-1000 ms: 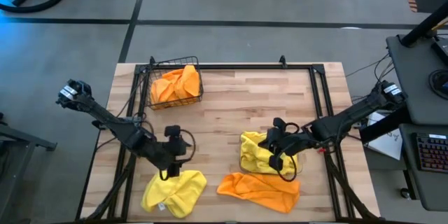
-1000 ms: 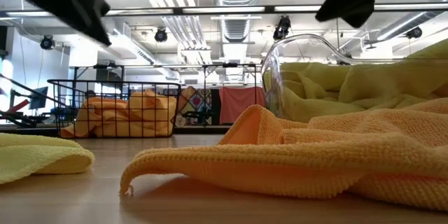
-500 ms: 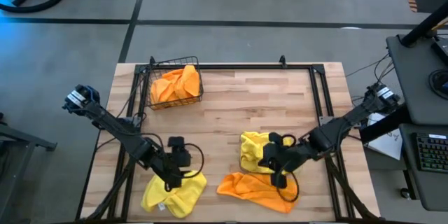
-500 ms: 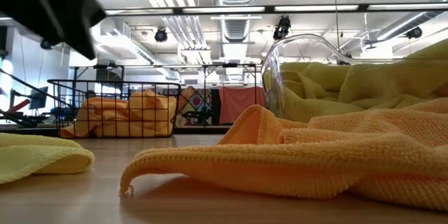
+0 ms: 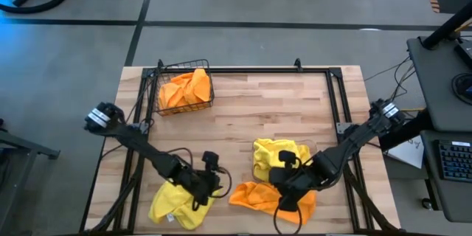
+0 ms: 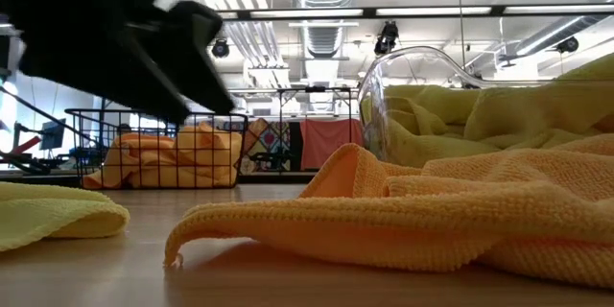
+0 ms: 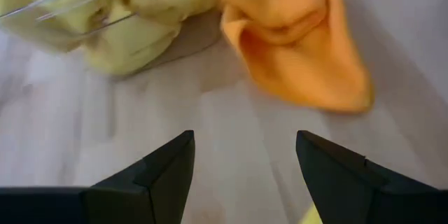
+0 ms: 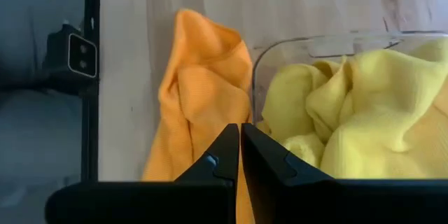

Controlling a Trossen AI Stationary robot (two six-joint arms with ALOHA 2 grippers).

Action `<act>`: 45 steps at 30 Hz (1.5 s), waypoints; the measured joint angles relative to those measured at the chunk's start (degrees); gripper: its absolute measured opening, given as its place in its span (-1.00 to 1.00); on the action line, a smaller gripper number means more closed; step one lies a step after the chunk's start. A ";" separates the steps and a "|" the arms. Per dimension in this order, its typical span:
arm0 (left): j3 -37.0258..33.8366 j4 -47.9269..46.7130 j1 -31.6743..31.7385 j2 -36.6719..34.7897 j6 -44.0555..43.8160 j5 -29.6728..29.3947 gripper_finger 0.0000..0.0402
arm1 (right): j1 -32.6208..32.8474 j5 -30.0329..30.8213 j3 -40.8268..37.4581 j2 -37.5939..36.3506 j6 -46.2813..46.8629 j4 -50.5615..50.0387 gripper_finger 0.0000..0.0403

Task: Sort microfiber towel by color & place in baskets
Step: Put the orange towel into the black basket

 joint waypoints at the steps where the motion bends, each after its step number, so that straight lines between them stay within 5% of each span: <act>1: 0.00 1.94 0.79 0.70 1.30 1.78 0.16 | 0.00 -0.01 0.38 0.31 -0.13 -0.36 -0.94; 12: -0.87 21.46 11.25 9.72 8.32 23.53 0.16 | -0.02 0.10 1.20 0.49 -1.31 -0.95 -0.94; 29: -0.79 41.05 15.69 21.10 1.41 39.75 0.12 | -0.04 0.78 1.20 0.47 -2.30 -0.67 -0.94; 34: -0.73 42.53 16.22 21.81 1.28 41.20 -0.20 | -0.03 1.59 1.20 0.47 -2.34 -0.62 -0.94; 40: -0.74 42.55 17.36 21.79 1.10 42.26 -0.86 | -0.04 1.60 1.20 0.47 -2.32 -0.61 -0.94; 45: -0.83 40.53 17.48 20.85 -0.08 45.24 -0.96 | -0.02 1.60 1.20 0.47 -2.32 -0.61 -0.94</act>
